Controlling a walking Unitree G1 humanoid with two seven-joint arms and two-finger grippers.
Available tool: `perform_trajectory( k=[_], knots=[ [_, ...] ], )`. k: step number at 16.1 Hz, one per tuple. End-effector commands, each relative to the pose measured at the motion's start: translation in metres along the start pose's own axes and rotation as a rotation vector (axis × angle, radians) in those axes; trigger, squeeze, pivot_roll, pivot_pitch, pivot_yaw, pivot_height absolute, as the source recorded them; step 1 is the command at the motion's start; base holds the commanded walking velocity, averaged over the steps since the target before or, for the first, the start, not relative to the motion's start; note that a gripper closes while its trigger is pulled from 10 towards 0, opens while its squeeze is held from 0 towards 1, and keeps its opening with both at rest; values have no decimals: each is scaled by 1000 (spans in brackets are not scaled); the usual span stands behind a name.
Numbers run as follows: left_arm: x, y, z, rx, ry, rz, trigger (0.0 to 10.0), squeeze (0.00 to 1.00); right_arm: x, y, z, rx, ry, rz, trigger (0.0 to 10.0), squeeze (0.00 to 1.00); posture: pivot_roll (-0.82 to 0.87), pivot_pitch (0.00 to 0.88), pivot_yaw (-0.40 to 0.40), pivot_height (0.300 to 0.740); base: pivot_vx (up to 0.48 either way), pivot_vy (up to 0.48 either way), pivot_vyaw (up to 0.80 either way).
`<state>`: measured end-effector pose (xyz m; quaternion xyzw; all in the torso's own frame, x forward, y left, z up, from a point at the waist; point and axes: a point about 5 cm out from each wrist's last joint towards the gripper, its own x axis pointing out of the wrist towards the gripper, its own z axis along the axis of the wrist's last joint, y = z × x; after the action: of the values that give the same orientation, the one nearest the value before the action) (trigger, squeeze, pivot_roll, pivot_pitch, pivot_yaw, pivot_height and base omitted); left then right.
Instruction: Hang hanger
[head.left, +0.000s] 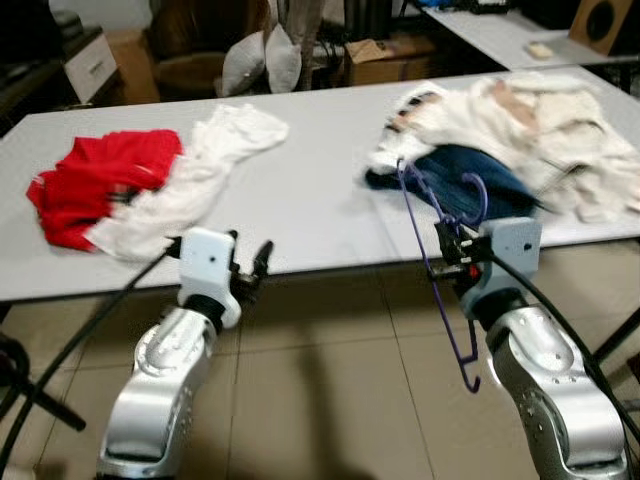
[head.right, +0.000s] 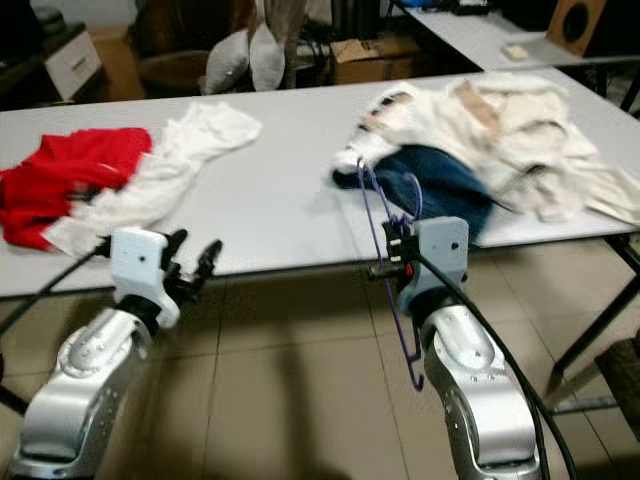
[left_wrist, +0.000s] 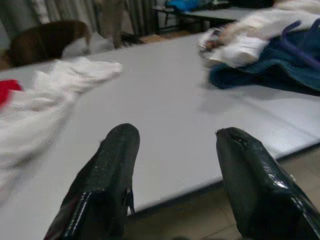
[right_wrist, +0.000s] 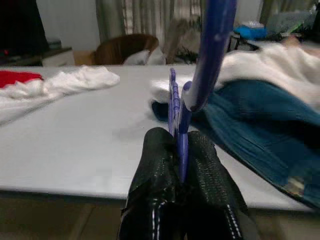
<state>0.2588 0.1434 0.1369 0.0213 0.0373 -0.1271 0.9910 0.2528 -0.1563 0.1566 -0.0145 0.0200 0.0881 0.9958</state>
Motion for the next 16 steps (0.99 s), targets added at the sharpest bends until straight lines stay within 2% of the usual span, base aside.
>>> perform_trajectory(
  k=[1,5,7,8,9,10,12,16],
  knots=[
    [3,-4,5,-11,-23,-10,10000,490,0,1,4,-12,-20,10,10000,0,-137,0,95,740,0,-360,0],
    [2,-5,6,-23,-31,-12,10000,482,0,4,4,-14,-15,58,10000,0,-140,0,80,740,0,-310,0],
    [0,-7,3,-10,-31,4,10000,471,-1,3,0,-63,17,62,10000,0,-143,0,70,740,0,-129,0],
    [-1,-7,1,-26,-19,13,10000,420,0,1,-2,-78,31,50,10000,0,-142,0,67,740,0,0,0],
    [-1,-7,-1,-8,-5,30,10000,298,0,-2,-4,-90,41,42,10000,0,-142,0,65,740,0,0,0],
    [-2,-8,-1,-8,-12,5,10000,329,1,-3,-3,-93,37,43,10000,0,-143,0,64,740,0,0,0],
    [-2,-6,1,-89,-20,-2,10000,1000,2,-2,-1,-94,26,44,10000,0,-145,0,65,740,0,0,0],
    [0,2,10,-64,-76,54,10000,1000,3,2,-1,-101,22,82,10000,0,-144,0,71,740,0,0,0]
  ],
)
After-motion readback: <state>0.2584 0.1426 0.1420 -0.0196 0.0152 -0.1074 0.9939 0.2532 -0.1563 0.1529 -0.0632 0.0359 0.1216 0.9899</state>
